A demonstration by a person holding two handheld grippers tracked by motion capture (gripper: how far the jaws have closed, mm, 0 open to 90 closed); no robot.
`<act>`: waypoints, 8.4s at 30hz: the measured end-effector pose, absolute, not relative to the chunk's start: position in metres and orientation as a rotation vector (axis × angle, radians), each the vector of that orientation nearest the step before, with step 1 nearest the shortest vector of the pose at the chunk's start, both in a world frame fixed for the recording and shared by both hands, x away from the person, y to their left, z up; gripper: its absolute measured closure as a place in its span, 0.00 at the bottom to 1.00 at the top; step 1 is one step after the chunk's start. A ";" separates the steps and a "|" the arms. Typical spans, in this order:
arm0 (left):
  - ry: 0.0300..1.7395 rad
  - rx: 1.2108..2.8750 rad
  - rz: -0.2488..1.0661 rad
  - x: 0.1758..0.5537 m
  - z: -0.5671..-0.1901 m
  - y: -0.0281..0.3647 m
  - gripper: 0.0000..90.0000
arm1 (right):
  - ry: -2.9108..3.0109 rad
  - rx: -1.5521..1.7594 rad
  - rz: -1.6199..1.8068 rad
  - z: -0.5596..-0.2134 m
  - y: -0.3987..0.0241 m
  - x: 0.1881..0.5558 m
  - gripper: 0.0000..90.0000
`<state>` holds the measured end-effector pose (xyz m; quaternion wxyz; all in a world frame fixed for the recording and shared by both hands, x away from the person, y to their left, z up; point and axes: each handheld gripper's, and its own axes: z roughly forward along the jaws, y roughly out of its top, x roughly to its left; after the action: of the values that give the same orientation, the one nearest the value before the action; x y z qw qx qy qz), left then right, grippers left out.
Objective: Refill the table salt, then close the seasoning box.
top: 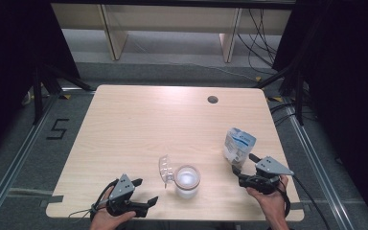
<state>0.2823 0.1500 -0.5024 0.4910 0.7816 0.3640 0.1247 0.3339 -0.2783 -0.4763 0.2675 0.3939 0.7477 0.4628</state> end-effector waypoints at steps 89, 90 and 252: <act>0.802 1.835 0.391 0.279 -0.456 0.135 0.99 | 2.190 1.004 1.206 -0.481 -0.259 0.276 0.23; 0.798 1.835 0.389 0.278 -0.455 0.134 0.99 | 2.189 1.002 1.206 -0.481 -0.259 0.276 0.23; 0.842 1.966 0.243 0.253 -0.492 0.137 0.19 | 2.280 1.044 1.254 -0.484 -0.263 0.258 0.18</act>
<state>0.2532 0.1370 -0.4918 0.4747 0.8039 0.3443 0.0994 0.2581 -0.2630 -0.4842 0.1681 0.3672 0.8016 0.4408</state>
